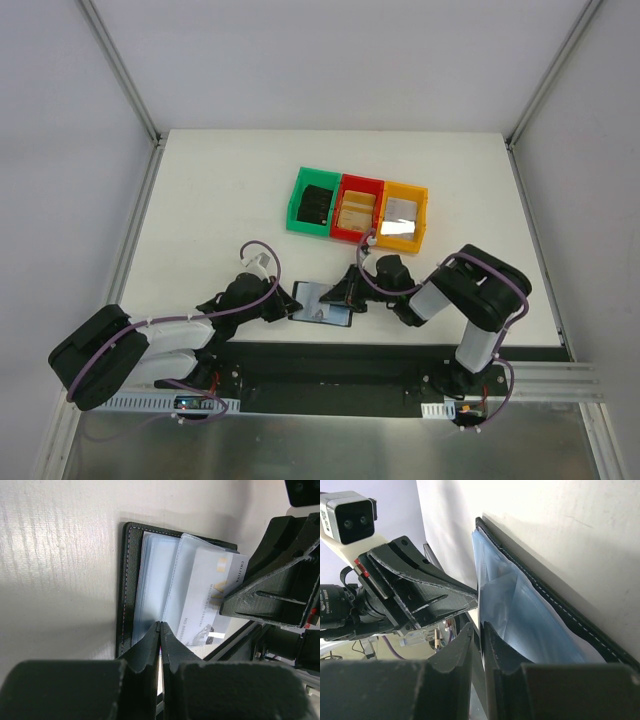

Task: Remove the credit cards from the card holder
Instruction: Remove the credit card from the card holder.

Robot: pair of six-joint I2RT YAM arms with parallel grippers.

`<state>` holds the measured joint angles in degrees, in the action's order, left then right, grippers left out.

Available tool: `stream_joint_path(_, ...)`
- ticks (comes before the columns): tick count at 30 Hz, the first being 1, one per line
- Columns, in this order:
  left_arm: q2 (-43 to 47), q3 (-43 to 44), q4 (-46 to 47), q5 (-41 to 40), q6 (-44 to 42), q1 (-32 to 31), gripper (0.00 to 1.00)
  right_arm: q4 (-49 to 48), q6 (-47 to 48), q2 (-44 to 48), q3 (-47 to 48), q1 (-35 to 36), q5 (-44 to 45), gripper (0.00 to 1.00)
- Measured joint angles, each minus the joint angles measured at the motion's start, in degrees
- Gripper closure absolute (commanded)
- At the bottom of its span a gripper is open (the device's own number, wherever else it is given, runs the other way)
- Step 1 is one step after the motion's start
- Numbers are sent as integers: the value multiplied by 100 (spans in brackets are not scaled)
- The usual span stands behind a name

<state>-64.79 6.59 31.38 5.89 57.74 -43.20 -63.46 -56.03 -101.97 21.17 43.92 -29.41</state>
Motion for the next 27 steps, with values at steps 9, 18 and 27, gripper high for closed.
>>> stream_joint_path(9, 11, -2, -13, -2, 2, 0, 100, -15, 17, 90, -127, -48, 0, 98)
stream_joint_path(18, 87, -61, -13, -28, 20, 0, 100, -2, 52, 131, -170, -103, -24, 99)
stream_joint_path(27, 210, -129, -39, -52, 37, 0, 100, 866, 599, 852, -282, -205, -74, 99)
